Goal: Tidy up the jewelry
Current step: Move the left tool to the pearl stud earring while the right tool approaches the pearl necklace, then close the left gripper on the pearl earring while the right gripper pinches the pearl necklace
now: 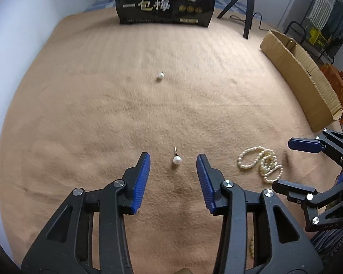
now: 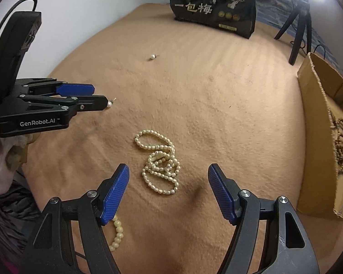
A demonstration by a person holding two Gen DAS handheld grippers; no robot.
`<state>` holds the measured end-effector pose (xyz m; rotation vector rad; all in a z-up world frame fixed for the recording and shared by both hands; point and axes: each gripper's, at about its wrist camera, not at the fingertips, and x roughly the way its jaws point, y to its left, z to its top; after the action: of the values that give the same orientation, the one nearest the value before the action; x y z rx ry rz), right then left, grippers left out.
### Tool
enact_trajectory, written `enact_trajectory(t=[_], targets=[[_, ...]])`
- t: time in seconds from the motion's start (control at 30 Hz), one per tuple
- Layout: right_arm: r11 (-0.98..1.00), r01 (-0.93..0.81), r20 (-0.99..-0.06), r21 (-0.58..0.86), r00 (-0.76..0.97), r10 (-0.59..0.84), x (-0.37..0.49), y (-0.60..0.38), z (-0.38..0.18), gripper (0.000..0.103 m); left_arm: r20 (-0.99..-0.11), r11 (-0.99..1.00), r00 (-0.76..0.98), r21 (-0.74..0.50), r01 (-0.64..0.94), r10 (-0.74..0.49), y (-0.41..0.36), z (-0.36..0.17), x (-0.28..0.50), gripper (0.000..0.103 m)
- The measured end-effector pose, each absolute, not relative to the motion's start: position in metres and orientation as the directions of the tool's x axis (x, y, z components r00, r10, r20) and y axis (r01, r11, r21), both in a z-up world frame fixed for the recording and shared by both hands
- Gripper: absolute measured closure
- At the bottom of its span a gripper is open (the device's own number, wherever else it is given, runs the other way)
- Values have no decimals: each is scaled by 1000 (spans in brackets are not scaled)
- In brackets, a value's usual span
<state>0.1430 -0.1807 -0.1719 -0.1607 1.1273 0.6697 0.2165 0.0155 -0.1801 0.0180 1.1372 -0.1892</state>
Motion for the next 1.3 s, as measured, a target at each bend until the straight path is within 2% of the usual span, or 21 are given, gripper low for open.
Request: enact_trajectory(t=[0.07,0.27,0.33,0.47,0.67,0.77,0.87,0.9,1.07,1.1,1.3], targets=[[791,-575,-876,211,248,414,144,-179,-175,32,-908,984,395,-86,157,-142,16,-185,219,65],[788,-582,-885,200,238,400,151,-169,-183,32,-914,983,381,-86,164,-144,12,-192,223,66],[786,-587,-887,196,235,396,152,-165,-185,32,-916,983,376,-83,166,-141,11,-193,225,71],[787,-589,-892,186,236,387,151,-160,-187,32,-918,982,371,-80,170,-139,9,-195,225,75],[792,-589,-900,160,244,362,151,-154,-192,32,-920,983,368,-76,169,-135,10,-198,224,91],[797,-591,-906,123,262,333,150,-152,-193,48,-920,982,367,-77,171,-136,11,-198,224,96],[799,-584,-902,144,256,349,151,-156,-191,72,-921,983,367,-72,169,-131,10,-198,225,96],[800,-577,-898,162,249,362,152,-159,-191,83,-921,983,368,-70,168,-129,10,-198,225,96],[807,-553,-893,209,228,388,156,-167,-191,92,-918,983,372,-78,168,-137,8,-196,226,96],[806,-551,-890,215,228,394,156,-168,-190,96,-917,983,374,-83,167,-141,7,-195,227,96],[800,-557,-856,224,280,435,154,-171,-167,97,-897,982,411,-107,158,-163,8,-179,226,96]])
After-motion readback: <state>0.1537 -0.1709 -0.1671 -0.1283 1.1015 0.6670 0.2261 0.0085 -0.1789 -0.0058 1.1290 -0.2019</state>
